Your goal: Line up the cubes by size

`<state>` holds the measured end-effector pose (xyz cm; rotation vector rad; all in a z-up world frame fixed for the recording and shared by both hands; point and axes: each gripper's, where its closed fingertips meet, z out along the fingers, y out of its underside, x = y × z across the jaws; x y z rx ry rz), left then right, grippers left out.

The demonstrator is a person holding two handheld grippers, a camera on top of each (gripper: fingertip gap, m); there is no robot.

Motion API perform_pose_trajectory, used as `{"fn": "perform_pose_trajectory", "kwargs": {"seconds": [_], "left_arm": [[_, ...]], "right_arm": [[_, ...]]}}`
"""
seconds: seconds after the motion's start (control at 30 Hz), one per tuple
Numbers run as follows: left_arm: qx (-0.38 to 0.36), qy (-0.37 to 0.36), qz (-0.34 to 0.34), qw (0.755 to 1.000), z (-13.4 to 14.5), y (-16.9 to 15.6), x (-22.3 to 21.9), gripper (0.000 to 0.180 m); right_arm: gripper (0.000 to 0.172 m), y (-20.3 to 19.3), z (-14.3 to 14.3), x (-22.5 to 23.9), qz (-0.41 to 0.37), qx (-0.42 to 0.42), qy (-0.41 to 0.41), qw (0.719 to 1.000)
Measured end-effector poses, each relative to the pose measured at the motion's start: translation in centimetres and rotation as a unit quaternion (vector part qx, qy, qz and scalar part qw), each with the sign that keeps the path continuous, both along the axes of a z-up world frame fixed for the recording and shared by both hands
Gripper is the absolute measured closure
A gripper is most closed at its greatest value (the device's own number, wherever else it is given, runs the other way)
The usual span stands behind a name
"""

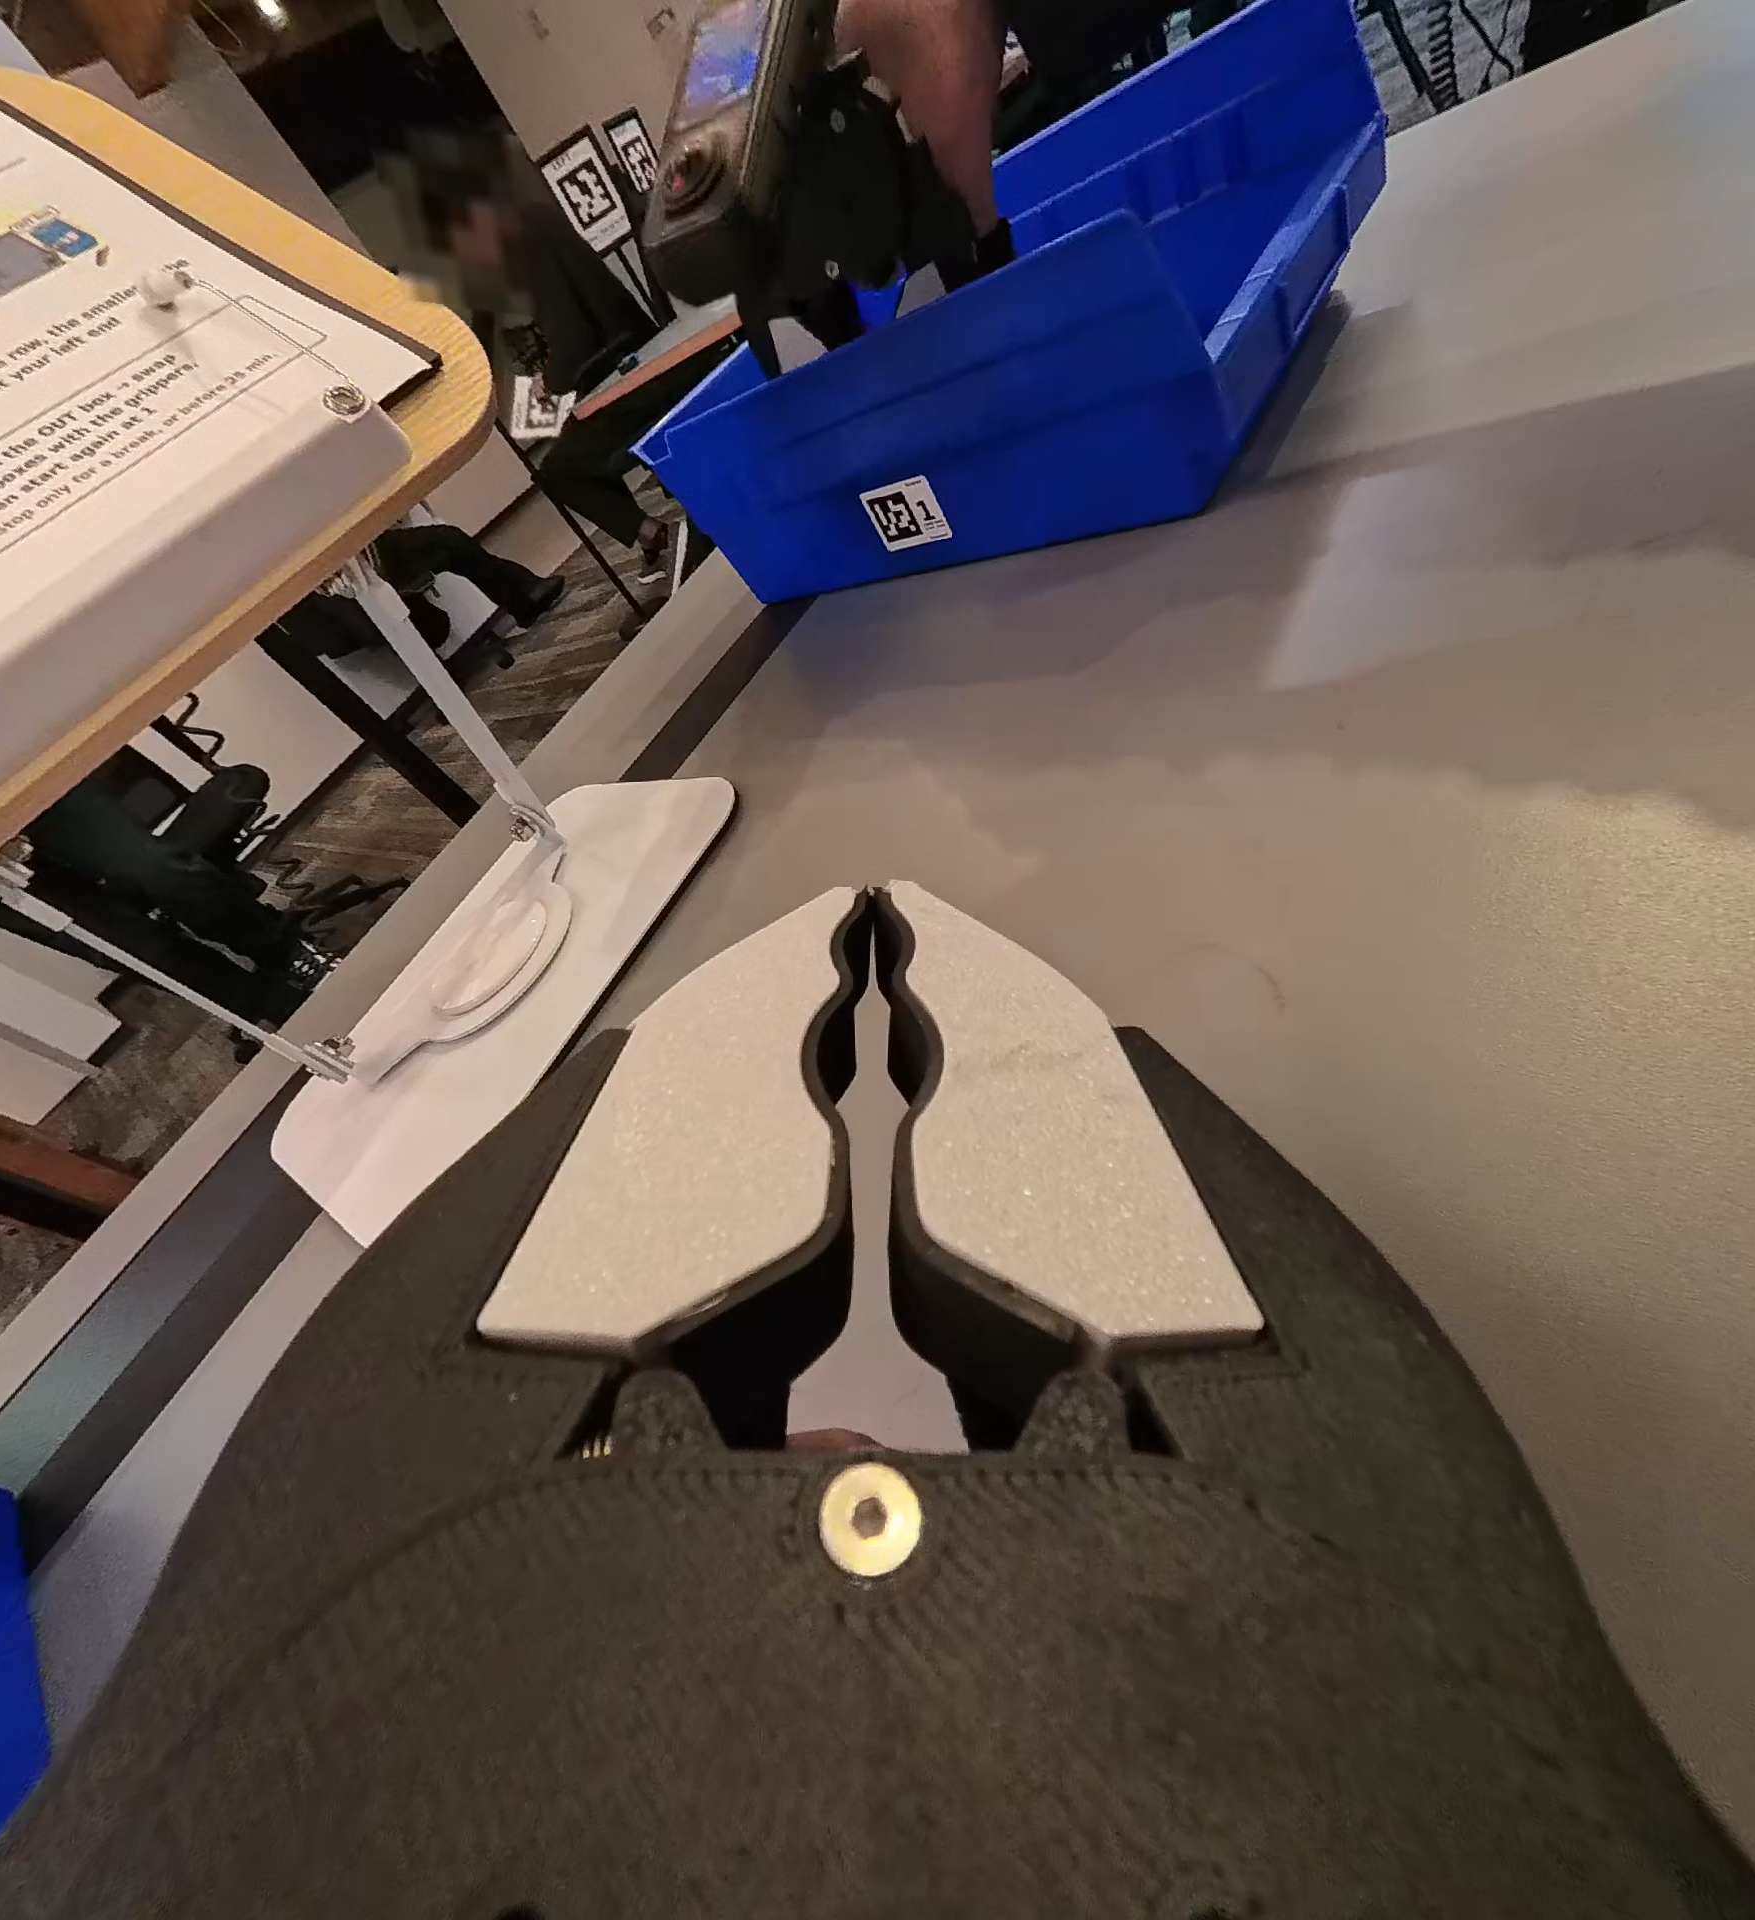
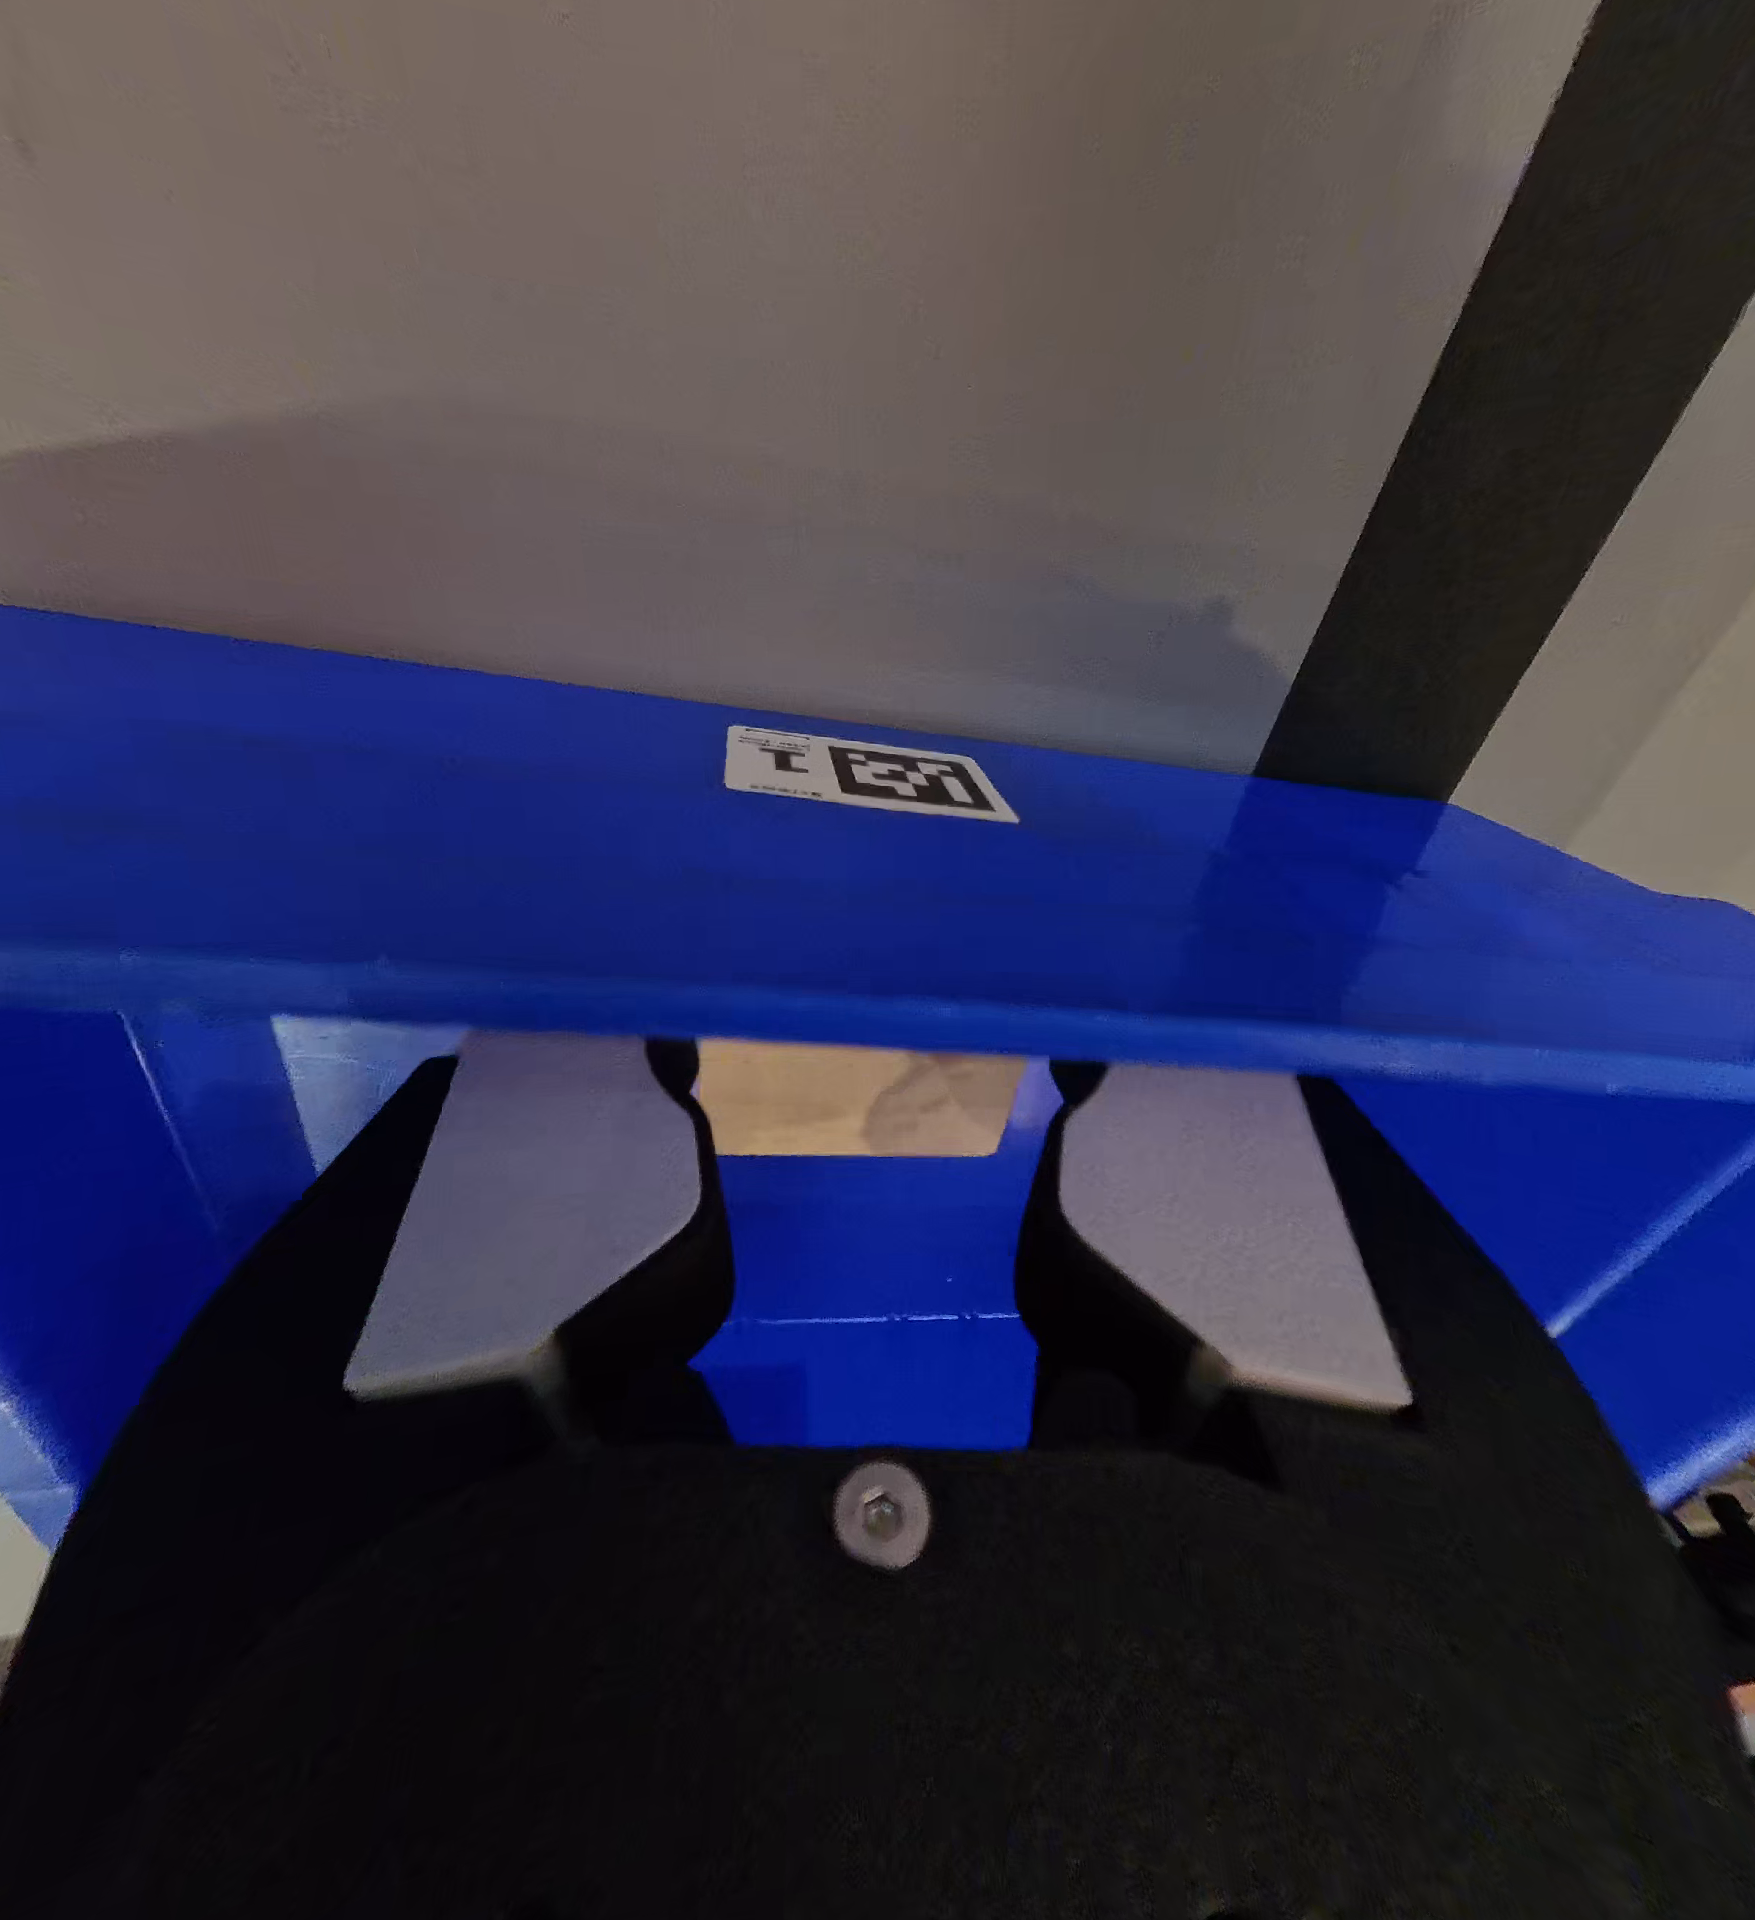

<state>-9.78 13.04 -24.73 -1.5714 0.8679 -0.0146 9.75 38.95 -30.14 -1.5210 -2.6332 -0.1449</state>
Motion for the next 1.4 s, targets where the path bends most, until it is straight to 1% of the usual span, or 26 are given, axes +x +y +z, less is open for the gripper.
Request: {"fn": "perform_pose_trajectory", "kwargs": {"seconds": [0.03,0.17,0.23,0.3,0.37,0.43,0.47,0.5,0.53,0.6,0.7,0.73,0.77,0.8,0.9,0.97,1.0,1.1,1.13,1.23,1.3,1.37,1.4], "left_arm": [[0.0,0.0,0.0,1.0,0.0,0.0,0.0,0.18],[0.0,-0.002,0.001,1.0,0.0,0.0,0.0,0.179],[0.0,-0.004,0.002,1.0,0.1,0.1,-0.1,0.176],[0.001,-0.007,0.004,1.0,0.1,0.1,-0.1,0.174],[0.001,-0.011,0.005,1.0,0.2,0.1,-0.2,0.171],[0.002,-0.015,0.006,1.0,0.3,0.1,-0.3,0.169],[0.003,-0.017,0.008,1.0,0.4,0.1,-0.3,0.168],[0.003,-0.02,0.008,1.0,0.5,0.1,-0.4,0.167],[0.003,-0.022,0.008,1.0,0.5,0.1,-0.4,0.167],[0.004,-0.023,0.011,1.0,0.6,0.1,-0.5,0.167],[0.007,-0.019,0.011,1.0,0.6,0.0,-0.4,0.167],[0.008,-0.016,0.011,1.0,0.6,0.0,-0.3,0.167],[0.01,-0.012,0.012,1.0,0.5,0.0,-0.3,0.167],[0.011,-0.009,0.012,1.0,0.5,-0.1,-0.2,0.167],[0.014,-0.005,0.013,1.0,0.6,-0.2,-0.1,0.168],[0.015,-0.005,0.014,1.0,0.6,-0.2,-0.1,0.168],[0.016,-0.005,0.015,1.0,0.6,-0.2,-0.1,0.168],[0.021,-0.003,0.018,1.0,0.8,-0.4,-0.2,0.168],[0.021,-0.003,0.018,1.0,0.8,-0.5,-0.2,0.168],[0.027,0.002,0.019,0.999,1.0,-0.6,-0.3,0.168],[0.026,-0.001,0.019,0.999,1.0,-0.6,-0.5,0.168],[0.029,-0.007,0.024,0.999,1.3,-0.6,-0.9,0.168],[0.032,-0.012,0.025,0.999,1.8,-0.7,-1.2,0.167]], "right_arm": [[0.1,0.1,0.3,-0.1,-0.003,0.002,0.008,1.0],[0.091,0.6,2.0,0.2,-0.017,0.021,0.033,0.999],[0.091,0.7,3.4,0.9,-0.031,0.035,0.047,0.998],[0.095,0.5,5.3,1.9,-0.048,0.059,0.067,0.995],[0.1,0.1,7.7,3.0,-0.074,0.093,0.104,0.987],[0.111,-0.6,10.2,4.3,-0.114,0.131,0.154,0.973],[0.109,-1.5,11.1,5.0,-0.135,0.135,0.171,0.967],[0.11,-2.7,12.0,5.4,-0.146,0.142,0.196,0.959],[0.114,-4.0,12.7,5.7,-0.154,0.147,0.223,0.951],[0.119,-7.2,13.3,6.1,-0.162,0.149,0.258,0.941],[0.13,-11.9,12.6,5.6,-0.165,0.146,0.295,0.93],[0.135,-13.3,12.1,5.4,-0.163,0.156,0.298,0.927],[0.136,-14.6,11.4,5.1,-0.159,0.162,0.295,0.928],[0.137,-16.3,10.8,4.2,-0.151,0.15,0.307,0.927],[0.153,-21.1,9.2,0.1,-0.146,0.084,0.374,0.912],[0.16,-23.8,8.2,-3.0,-0.144,0.039,0.415,0.897],[0.168,-24.7,7.8,-4.6,-0.147,0.021,0.437,0.887],[0.172,-26.8,6.6,-9.0,-0.161,-0.017,0.479,0.863],[0.172,-27.1,6.5,-10.3,-0.166,-0.027,0.498,0.851],[0.172,-27.4,5.9,-13.7,-0.184,-0.064,0.544,0.816],[0.172,-27.0,5.2,-15.1,-0.206,-0.086,0.566,0.794],[0.172,-27.6,4.7,-15.7,-0.199,-0.114,0.57,0.789],[0.172,-27.7,4.4,-15.8,-0.193,-0.11,0.564,0.795]]}}
